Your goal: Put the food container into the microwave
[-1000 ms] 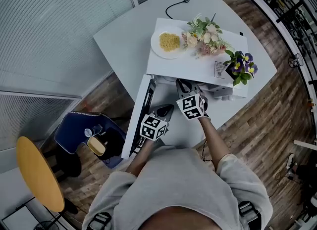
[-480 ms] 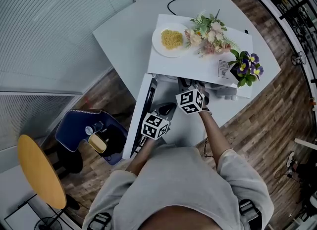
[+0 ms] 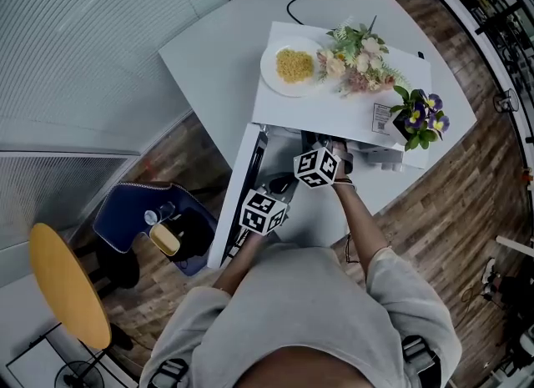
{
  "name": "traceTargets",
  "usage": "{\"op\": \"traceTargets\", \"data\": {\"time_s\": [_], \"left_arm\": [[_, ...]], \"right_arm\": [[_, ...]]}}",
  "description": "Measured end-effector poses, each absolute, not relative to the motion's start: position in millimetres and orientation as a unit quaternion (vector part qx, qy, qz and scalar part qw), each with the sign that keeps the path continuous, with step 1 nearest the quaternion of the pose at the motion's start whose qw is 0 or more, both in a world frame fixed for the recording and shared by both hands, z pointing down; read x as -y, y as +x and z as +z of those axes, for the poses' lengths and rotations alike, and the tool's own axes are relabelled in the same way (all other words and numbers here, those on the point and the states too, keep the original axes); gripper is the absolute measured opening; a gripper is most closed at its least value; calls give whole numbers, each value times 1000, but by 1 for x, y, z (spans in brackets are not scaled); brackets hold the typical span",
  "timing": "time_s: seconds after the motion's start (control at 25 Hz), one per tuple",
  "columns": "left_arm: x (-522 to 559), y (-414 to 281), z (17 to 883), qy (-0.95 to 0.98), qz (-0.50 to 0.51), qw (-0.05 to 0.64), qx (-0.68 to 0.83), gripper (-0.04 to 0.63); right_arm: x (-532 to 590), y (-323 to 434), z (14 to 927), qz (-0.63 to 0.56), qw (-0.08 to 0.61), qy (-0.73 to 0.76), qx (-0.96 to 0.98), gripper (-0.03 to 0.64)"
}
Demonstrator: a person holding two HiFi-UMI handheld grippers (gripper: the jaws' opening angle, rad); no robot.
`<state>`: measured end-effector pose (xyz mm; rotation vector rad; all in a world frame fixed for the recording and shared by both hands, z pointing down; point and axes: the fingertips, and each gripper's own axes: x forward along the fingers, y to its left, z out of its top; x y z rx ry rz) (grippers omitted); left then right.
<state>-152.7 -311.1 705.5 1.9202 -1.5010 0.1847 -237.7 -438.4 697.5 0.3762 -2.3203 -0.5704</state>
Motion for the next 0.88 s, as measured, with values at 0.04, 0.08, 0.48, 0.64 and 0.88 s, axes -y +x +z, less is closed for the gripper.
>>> {"op": "traceTargets", "data": {"time_s": [0.04,0.08,0.48,0.64,0.88], "left_arm": [[311,-153,706,738,70,342,578,11],[311,-154,706,737,70,342,579,11],[310,-158,706,736,71,339,581,11],[310,-157,706,737,72,339,581,11],[310,-157,705,738,71,337,580,11]], "right_arm": [[438,-238,701,-226,358,144,894,31],[438,-239,703,-231,362,142,892,31],[434,-243,716,-239,380,127,885,31],[433,-246,716,-229,378,117,889,34],[430,-246,714,-219,374,113,894,120]]}}
